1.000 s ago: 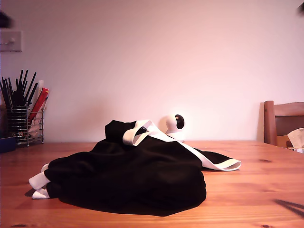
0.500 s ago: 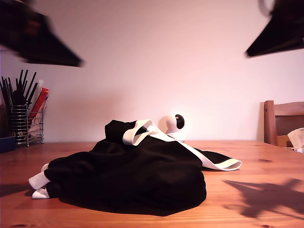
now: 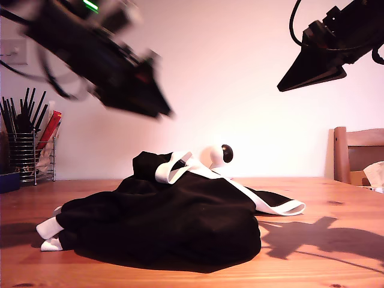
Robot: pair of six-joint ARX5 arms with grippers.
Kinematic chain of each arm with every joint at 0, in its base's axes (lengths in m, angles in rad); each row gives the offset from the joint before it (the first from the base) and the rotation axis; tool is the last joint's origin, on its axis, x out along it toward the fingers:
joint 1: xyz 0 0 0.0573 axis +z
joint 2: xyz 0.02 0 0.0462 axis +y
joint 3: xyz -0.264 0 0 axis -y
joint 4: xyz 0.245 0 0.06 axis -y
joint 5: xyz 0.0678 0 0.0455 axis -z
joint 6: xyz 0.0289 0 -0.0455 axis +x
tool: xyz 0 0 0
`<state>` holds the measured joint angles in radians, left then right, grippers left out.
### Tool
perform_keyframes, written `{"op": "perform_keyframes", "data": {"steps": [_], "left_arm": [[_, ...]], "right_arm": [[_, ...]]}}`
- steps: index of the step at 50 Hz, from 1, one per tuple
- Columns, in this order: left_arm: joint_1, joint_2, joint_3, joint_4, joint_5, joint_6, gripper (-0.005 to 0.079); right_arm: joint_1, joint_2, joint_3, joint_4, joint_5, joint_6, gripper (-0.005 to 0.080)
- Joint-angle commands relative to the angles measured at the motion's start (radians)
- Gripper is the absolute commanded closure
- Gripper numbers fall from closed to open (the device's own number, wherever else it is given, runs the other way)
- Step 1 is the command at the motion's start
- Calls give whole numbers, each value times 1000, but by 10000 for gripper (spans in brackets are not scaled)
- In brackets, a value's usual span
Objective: Fold the shorts in front of you. After folding it, place it to the left side.
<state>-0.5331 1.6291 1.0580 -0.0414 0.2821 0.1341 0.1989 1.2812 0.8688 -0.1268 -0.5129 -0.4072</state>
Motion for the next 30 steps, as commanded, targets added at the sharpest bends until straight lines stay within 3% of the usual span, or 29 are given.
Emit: {"op": "perform_keyframes", "data": {"steps": [1,15,24,30], "left_arm": [[-34,47,11,11,-45,-31,187],[-105,166,22,65,-347,-32,187],[-105,183,23,129,-407,-29,204],[-105,183,23,161,-407,16,332]], "right_arm": [[4,4,14,10,5,-16,762],[5,4,14,21,7,-19,762],[10,4,14,27,7,-19,762],[11,5,14,33,7,-19,762]]}}
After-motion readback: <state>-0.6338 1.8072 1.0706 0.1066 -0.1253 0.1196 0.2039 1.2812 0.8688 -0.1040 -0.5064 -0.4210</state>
